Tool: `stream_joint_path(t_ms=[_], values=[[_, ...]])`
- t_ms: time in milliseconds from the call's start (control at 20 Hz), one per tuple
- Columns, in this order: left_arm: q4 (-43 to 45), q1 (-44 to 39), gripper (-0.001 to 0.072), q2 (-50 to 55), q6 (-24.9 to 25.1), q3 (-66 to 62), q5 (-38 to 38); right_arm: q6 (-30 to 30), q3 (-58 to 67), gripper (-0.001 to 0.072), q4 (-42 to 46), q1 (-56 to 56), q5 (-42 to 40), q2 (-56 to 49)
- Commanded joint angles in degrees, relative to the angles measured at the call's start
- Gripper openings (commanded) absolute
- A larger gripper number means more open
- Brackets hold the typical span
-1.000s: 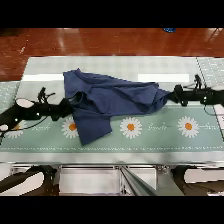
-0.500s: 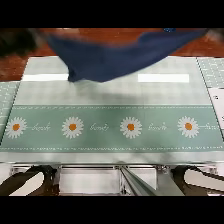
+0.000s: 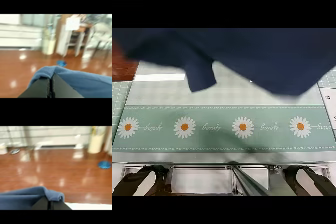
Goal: Fold the shirts.
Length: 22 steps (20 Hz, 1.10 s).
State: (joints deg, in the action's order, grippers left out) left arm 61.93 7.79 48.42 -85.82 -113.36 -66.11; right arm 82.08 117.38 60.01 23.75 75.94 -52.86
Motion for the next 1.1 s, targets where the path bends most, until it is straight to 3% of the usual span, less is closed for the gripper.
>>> stream_joint_path(t_ms=[0, 150, 350, 600, 800, 950, 1050], values=[[10.12, 0.5, 0.0017, -7.67, -0.57, -1.14, -12.5, 0.92, -2.58, 0.0024, 4.63, 0.44, 5.27, 9.53], [17.29, 0.52, 0.0017, -12.11, -2.58, -1.14, -17.94, 3.39, -4.44, 0.0024, 7.98, 0.42, 7.37, 14.86], [19.52, 0.52, 0.0017, -13.73, -5.64, -0.87, -23.8, 5.51, -8.79, 0.0024, 8.94, 0.44, 10.62, 18.88], [20.22, 0.5, 0.0017, -12.72, -6.03, 16.94, -21.51, 4.17, -31.85, 0.0024, 0.11, 0.42, 8.17, 19.93], [18.91, 0.46, 0.0017, -9.42, -8.02, 40.44, -7.15, -2.21, -50.71, 0.0024, -6.97, 0.42, -0.17, 14.78], [16.0, -0.09, 0.0017, -2.34, -10.99, 51.52, 8.02, -7.98, -54.29, 0.0024, -11.13, 0.28, -2.89, 3.21], [11.61, -0.79, 0.0017, 6.19, -10.97, 52.92, 18.08, -10.36, -54.05, 0.0024, -12.2, -1.62, -8.81, -5.79]])
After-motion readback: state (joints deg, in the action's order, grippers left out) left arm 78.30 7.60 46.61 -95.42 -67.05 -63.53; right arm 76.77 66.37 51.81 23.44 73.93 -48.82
